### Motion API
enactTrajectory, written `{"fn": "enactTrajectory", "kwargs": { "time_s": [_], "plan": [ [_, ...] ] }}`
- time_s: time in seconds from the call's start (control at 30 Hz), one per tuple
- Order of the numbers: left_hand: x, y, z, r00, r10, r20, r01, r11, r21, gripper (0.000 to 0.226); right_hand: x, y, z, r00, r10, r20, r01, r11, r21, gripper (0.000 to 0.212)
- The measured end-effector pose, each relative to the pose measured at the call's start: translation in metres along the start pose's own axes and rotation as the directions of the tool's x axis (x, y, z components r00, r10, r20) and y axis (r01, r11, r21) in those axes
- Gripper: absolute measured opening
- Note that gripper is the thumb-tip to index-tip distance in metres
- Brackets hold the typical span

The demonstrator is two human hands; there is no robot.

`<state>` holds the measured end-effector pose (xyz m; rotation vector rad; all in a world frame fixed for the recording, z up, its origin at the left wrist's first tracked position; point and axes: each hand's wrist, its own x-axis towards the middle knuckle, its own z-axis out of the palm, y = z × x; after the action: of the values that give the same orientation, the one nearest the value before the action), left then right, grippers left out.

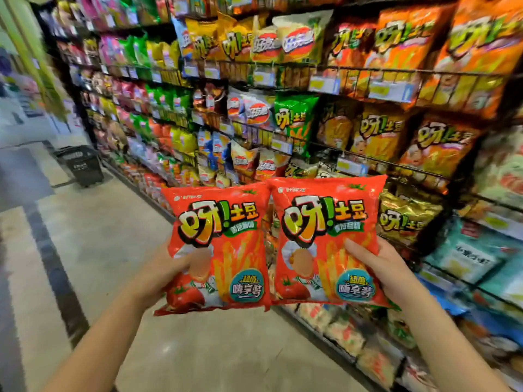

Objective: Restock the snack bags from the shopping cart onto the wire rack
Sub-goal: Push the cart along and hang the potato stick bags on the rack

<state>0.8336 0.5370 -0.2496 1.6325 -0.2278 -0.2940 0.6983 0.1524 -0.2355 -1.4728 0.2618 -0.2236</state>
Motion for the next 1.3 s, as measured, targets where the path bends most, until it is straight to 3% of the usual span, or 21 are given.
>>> {"fn": "enactTrajectory", "kwargs": {
  "time_s": [0.07,0.13,0.2,0.27,0.37,0.5,0.57,0.67,0.73,0.93,1.0,1.1,1.2,1.3],
  "plan": [
    [0.032,0.012,0.010,0.991,0.036,0.127,-0.032,0.999,-0.031,0.062,0.000,-0.003,-0.002,0.995,0.009,-0.102,-0.011,1.000,-0.011,0.096],
    [0.064,0.022,0.015,0.966,0.063,0.249,-0.055,0.998,-0.038,0.066,-0.002,-0.010,-0.001,0.984,0.000,-0.178,-0.004,1.000,-0.020,0.100],
    [0.094,0.034,0.019,0.948,0.077,0.307,-0.074,0.997,-0.022,0.087,-0.006,-0.019,0.002,0.966,-0.020,-0.258,0.014,1.000,-0.026,0.101],
    [0.121,0.046,0.024,0.935,0.080,0.345,-0.084,0.996,-0.003,0.110,-0.011,-0.029,0.004,0.945,-0.043,-0.325,0.033,0.999,-0.035,0.096],
    [0.154,0.068,0.040,0.899,0.105,0.424,-0.117,0.993,0.001,0.110,-0.018,-0.048,0.004,0.906,-0.074,-0.416,0.070,0.997,-0.026,0.075],
    [0.179,0.105,0.072,0.858,0.160,0.488,-0.190,0.982,0.012,0.120,-0.020,-0.078,-0.010,0.843,-0.147,-0.517,0.116,0.989,-0.092,0.102],
    [0.195,0.121,0.088,0.845,0.181,0.503,-0.213,0.977,0.006,0.128,-0.019,-0.096,-0.019,0.822,-0.176,-0.541,0.130,0.984,-0.121,0.088],
    [0.215,0.152,0.111,0.820,0.219,0.529,-0.265,0.964,0.011,0.119,-0.013,-0.124,-0.033,0.792,-0.226,-0.568,0.184,0.974,-0.131,0.040],
    [0.228,0.172,0.125,0.785,0.251,0.566,-0.285,0.958,-0.029,0.113,-0.006,-0.141,-0.045,0.779,-0.255,-0.572,0.203,0.967,-0.155,0.034],
    [0.258,0.222,0.164,0.751,0.356,0.556,-0.383,0.921,-0.071,0.096,0.022,-0.188,-0.080,0.738,-0.359,-0.572,0.263,0.933,-0.246,0.048],
    [0.269,0.238,0.176,0.742,0.379,0.553,-0.407,0.910,-0.078,0.087,0.031,-0.204,-0.090,0.737,-0.394,-0.550,0.281,0.918,-0.281,0.072],
    [0.282,0.265,0.189,0.716,0.446,0.537,-0.469,0.877,-0.104,0.101,0.044,-0.230,-0.102,0.710,-0.435,-0.554,0.302,0.898,-0.319,0.107],
    [0.296,0.290,0.194,0.686,0.503,0.526,-0.513,0.847,-0.141,0.103,0.057,-0.254,-0.109,0.689,-0.468,-0.554,0.317,0.881,-0.350,0.113],
    [0.308,0.308,0.198,0.663,0.529,0.530,-0.531,0.831,-0.164,0.087,0.068,-0.277,-0.108,0.680,-0.492,-0.544,0.333,0.868,-0.369,0.109]
  ]
}}
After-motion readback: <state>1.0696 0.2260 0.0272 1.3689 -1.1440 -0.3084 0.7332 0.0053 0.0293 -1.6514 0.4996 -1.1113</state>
